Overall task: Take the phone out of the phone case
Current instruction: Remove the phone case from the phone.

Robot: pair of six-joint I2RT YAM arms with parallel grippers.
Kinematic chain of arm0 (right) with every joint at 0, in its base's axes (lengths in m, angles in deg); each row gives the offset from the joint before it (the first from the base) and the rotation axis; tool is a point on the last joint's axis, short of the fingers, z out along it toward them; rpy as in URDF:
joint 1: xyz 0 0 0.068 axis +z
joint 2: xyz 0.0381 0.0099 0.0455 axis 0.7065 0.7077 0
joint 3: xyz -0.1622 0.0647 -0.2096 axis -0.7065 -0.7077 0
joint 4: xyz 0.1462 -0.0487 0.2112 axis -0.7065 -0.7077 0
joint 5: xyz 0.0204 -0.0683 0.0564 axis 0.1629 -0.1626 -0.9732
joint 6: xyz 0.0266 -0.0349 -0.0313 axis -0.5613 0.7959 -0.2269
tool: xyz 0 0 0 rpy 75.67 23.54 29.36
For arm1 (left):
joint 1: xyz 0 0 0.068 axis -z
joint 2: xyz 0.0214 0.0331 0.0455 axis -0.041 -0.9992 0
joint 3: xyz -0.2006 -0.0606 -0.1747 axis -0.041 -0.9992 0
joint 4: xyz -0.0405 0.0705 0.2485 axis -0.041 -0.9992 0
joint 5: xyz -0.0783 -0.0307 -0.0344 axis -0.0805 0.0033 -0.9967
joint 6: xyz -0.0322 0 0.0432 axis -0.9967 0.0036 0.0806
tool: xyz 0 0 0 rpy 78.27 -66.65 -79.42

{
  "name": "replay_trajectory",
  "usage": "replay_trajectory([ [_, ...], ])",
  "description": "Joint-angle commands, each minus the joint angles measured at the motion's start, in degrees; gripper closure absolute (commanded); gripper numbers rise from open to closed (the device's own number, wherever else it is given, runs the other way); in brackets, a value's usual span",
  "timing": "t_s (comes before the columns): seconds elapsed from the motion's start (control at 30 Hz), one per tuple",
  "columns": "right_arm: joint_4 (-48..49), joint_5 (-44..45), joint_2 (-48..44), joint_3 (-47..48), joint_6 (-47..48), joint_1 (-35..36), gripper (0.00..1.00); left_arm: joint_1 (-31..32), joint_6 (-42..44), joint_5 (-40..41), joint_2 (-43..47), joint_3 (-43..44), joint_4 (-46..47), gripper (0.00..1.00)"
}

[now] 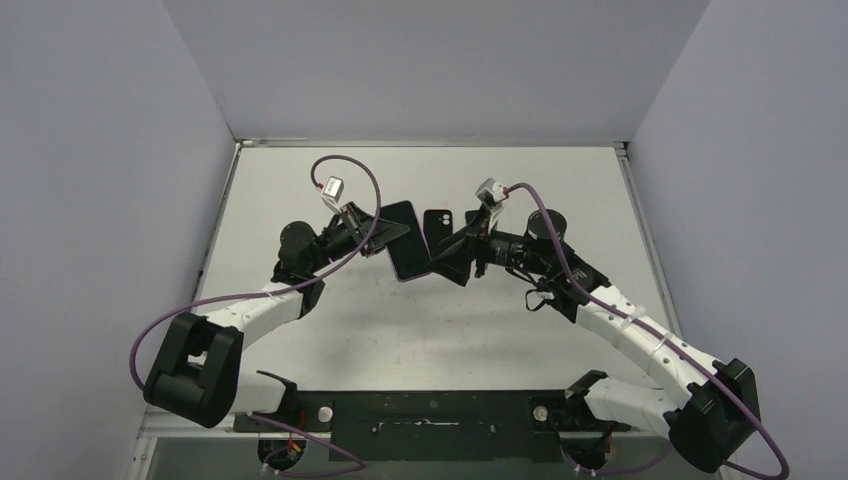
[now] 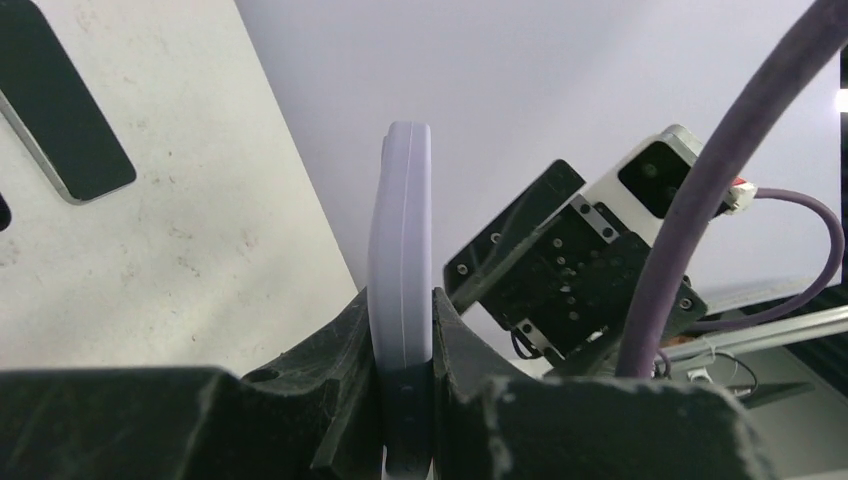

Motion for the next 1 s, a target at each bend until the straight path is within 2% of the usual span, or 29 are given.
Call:
replay_trajectory([
  [0.0,7.62,1.59,-1.12,-0.69,-12.73,-0.04,0.33,0.47,-2.6,6.35,0.26,0.44,8.7,1.0],
  [0.27,9.53,3.51,-0.01,-3.28,-23.35,-0.21,0.39,0.87,-2.03,9.3,2.41,-0.54,8.16,1.0],
  [0.43,9.06,4.65,-0.36,-4.28,-25.29,-0.35,0.41,1.2,-2.16,10.42,3.55,-1.43,8.28,1.0],
  [0.97,15.93,2.19,1.53,-6.4,-29.55,-0.31,0.45,2.89,-3.44,11.81,2.88,-1.15,12.15,1.0],
])
